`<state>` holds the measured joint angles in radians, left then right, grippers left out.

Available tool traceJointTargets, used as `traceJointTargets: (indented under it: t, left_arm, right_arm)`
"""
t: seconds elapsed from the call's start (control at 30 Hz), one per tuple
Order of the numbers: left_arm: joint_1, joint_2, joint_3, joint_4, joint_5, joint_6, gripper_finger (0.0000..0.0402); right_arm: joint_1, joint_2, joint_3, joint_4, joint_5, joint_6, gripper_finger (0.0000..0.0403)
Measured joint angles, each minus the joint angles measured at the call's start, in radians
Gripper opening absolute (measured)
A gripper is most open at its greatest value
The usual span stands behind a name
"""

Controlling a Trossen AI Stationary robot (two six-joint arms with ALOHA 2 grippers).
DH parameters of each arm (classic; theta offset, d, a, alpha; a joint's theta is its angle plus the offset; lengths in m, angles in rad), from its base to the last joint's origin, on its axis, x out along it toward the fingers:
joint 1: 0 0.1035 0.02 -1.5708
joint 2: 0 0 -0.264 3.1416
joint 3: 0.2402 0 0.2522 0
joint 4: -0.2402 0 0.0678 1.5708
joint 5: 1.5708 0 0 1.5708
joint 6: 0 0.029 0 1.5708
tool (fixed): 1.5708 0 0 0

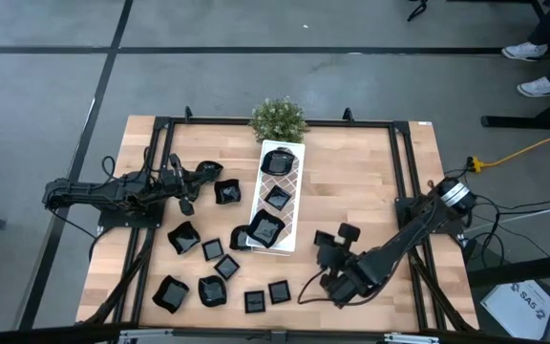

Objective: Pick & Place Mini shaped plates
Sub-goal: Stack the square plate on top of the square plate on the shelf

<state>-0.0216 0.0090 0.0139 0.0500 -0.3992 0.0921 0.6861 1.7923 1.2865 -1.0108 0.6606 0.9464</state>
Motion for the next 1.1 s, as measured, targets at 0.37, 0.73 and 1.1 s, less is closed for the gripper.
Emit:
traceJointTargets:
  t: [0.37, 0.73, 1.1]
  left_arm:
    - [0.000, 0.000, 0.000, 0.000, 0.000, 0.000, 0.0054]
    - [0.000, 0.000, 0.000, 0.000, 0.000, 0.000, 0.0054]
    - [0.000, 0.000, 0.000, 0.000, 0.000, 0.000, 0.0054]
  right_arm:
    - [-0.027, -0.134, 0.000, -0.121, 0.141, -0.060, 0.0002]
    - [-0.141, -0.175, 0.000, -0.056, 0.206, -0.363, 0.0001]
    - [-0.260, -0.175, 0.000, 0.168, 0.205, -0.827, 0.0003]
